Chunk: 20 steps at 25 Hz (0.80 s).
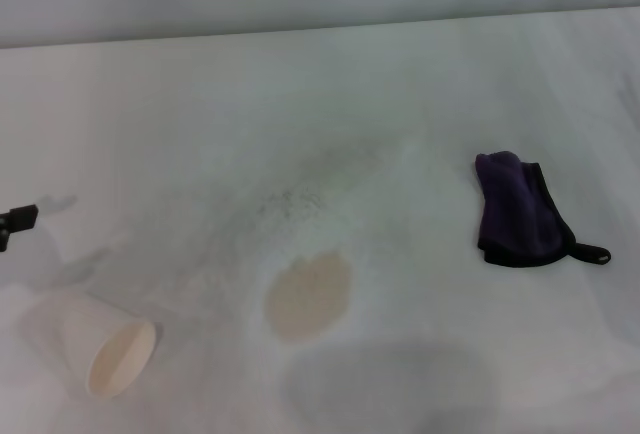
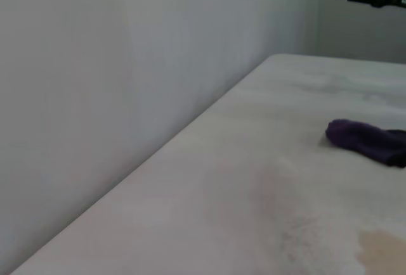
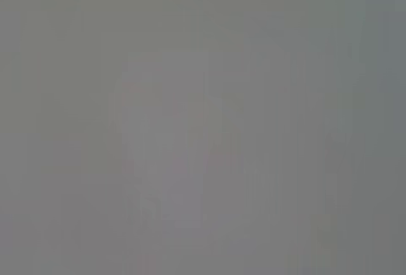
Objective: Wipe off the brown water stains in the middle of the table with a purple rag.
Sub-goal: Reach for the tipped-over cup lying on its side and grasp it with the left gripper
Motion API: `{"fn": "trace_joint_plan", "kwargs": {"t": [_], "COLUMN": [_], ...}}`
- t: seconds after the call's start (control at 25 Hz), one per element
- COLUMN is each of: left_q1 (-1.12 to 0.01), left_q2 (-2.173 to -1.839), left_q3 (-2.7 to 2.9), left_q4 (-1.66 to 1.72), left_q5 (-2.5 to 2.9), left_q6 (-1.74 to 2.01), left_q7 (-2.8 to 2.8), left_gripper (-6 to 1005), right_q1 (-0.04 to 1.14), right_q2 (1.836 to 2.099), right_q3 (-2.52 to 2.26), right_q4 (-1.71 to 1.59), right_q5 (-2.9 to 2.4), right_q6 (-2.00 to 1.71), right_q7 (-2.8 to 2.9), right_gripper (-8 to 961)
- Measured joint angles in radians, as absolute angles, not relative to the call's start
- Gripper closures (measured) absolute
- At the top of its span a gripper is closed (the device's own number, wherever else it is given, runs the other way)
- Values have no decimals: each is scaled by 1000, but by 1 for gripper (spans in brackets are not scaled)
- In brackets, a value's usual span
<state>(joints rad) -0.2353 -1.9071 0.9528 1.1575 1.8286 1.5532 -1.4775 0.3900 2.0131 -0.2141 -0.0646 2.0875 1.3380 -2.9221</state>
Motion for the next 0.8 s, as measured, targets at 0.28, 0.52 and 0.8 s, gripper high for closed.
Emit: {"fn": "trace_joint_plan", "kwargs": {"t": [0.28, 0.52, 0.8], "left_q1": [-259, -303, -296], "left_q2": [-1906, -1899, -1903], "left_q3": [903, 909, 915], "left_q4": [1167, 1177, 1321], "left_q5": [1846, 1969, 2081], "left_q6": [1652, 1726, 1769], "left_q7": [-1565, -1526, -1429], "left_gripper": [124, 125, 124], "right_q1": [399, 398, 403], "right_q2": [2014, 2015, 2017], "right_q3": [-209, -203, -150], "right_q4": [-89, -83, -80], "right_q5": [2090, 2101, 2122], "right_q6": [1325, 1310, 1266], "right_q7": [-2924, -2926, -2926], "right_gripper": [82, 82, 82]}}
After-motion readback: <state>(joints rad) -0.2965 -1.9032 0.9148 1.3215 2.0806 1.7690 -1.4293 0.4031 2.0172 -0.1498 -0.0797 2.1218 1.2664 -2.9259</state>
